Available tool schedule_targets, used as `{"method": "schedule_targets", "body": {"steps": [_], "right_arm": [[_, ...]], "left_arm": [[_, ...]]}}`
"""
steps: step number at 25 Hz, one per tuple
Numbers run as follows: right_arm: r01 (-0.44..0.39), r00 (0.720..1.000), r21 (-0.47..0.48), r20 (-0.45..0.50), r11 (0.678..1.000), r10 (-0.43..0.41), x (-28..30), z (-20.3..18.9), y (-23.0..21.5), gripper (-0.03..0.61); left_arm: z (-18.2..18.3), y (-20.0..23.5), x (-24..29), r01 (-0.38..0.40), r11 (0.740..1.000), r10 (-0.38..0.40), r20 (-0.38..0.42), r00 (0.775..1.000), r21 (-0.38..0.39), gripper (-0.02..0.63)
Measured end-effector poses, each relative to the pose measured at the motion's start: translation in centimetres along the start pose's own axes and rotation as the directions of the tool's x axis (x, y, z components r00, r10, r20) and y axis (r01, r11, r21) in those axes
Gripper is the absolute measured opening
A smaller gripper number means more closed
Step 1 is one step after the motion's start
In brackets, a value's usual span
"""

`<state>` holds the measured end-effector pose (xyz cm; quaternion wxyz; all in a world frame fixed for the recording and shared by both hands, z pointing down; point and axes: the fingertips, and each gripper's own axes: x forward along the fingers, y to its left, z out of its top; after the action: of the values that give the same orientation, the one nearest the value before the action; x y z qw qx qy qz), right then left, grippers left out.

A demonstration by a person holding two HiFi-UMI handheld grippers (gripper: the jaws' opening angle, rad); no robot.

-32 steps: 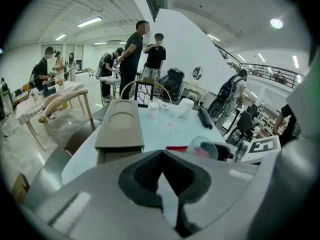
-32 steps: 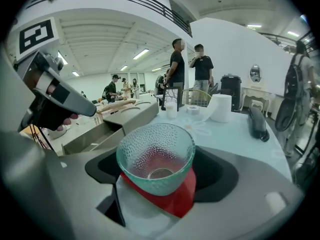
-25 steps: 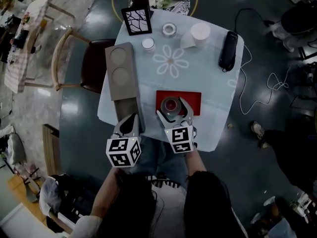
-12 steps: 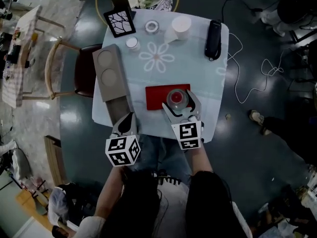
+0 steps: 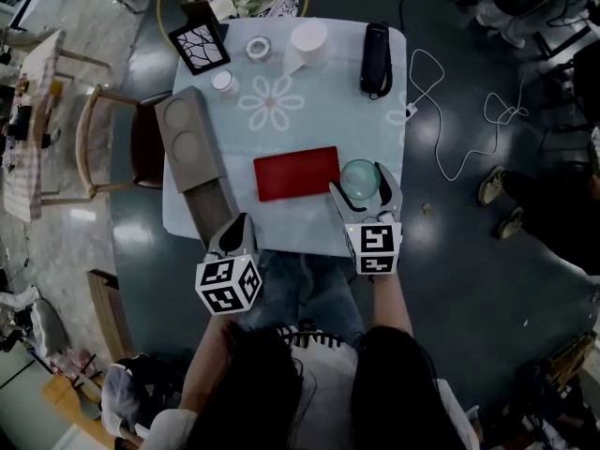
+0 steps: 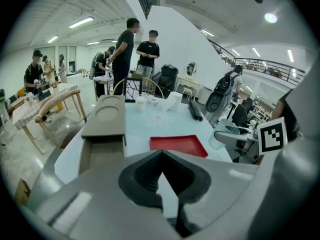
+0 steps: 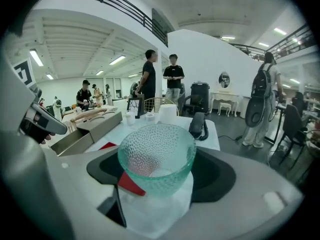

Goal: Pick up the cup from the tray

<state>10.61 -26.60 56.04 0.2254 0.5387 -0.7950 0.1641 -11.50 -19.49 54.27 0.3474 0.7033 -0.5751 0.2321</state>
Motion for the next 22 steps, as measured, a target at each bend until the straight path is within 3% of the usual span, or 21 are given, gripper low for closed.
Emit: {"method": "schedule_targets", "body": {"steps": [8,14,19,22], "right_arm": [[0.042,0.999,0.032,-0.011,0.999,-0.041,-1.3,-2.2,-3.0,0.411],[0.028,0.998,0.045,-0.054,0.999,-0.025,-0.9,-5.1,-2.8,0.411],[0.02,1.0,0.062,-0.021,0.998,-0.019,-1.2,-5.6,-3.2,0.414],[0.003,1.0,0.066,-0.029,0.998,-0.001,-1.2,-5.9,-2.9,0.434]], "left_arm": [[-1.7,-1.5,0.2,0.001,1.0,-0.002,-0.032,0.999,-0.008,0.0],[-2.4,-1.3,-0.2,-0.029,1.0,0.029,-0.041,0.999,-0.001,0.0],[-2.7,-1.0,-0.2,-0.054,0.998,0.053,-0.052,0.997,-0.026,0.0],[-2.8,-1.7,-0.2,-0.02,1.0,0.02,-0.05,0.999,-0.016,0.0]]}}
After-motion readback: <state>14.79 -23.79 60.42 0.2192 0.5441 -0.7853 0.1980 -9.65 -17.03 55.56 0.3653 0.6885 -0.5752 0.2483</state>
